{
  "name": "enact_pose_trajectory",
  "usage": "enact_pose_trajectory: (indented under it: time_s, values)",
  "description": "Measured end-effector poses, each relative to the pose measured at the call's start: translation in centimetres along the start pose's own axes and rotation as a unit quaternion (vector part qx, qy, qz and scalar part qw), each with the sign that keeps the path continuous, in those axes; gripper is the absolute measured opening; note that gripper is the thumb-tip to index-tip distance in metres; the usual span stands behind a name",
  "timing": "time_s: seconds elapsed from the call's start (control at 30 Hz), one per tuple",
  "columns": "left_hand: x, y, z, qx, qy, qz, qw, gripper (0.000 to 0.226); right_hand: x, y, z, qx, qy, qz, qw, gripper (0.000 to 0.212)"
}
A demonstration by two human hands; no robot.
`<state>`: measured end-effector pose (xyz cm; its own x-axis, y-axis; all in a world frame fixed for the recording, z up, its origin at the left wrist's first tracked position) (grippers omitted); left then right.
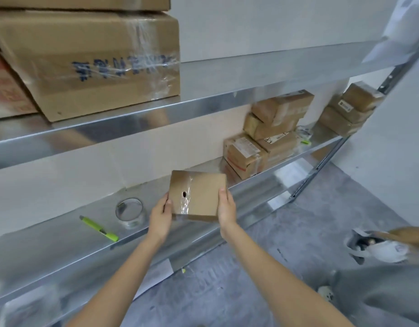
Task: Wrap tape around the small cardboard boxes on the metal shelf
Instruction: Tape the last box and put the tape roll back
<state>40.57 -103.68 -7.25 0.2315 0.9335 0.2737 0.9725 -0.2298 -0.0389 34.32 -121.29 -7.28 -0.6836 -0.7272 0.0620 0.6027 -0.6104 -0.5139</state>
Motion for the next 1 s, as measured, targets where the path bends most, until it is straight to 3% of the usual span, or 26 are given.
enact_pose_trajectory:
  time_s: [0.27,0.57,0.77,1.0]
  values:
    - [13.1,-2.7,-1.3,-0.014,-0.023,-0.141,0.99,0.038,-12.3,-5.2,3.9,0.095,-0.097,0.075,0.988,0.045]
    - [33.5,-8.2,7.3,0.055,-0.031,-0.209,0.976,0.04,-31.2,-15.0,-4.0,0.069,-0.178,0.208,0.959,0.048]
    - [36.6,-10.1,12.2,0.103,-0.004,-0.171,0.98,0.039,-34.3,-16.5,-10.2,0.012,-0.191,0.224,0.956,0.048]
    - [36.6,-9.5,13.8,0.119,-0.042,-0.17,0.977,0.042,-34.8,-15.6,-11.1,0.002,-0.177,0.234,0.956,0.045]
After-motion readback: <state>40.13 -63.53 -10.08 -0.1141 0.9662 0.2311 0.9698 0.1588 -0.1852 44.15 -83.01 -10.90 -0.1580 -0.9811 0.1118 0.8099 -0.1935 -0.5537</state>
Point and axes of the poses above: each hand's wrist, its own y-axis towards the middle knuckle, its own x-axis out of the back of the hand, z = x × y, the point moved 4 cm from there along y, towards the middle knuckle, and after that the axes turned 8 degrees about -x, right-handed, at the moved point
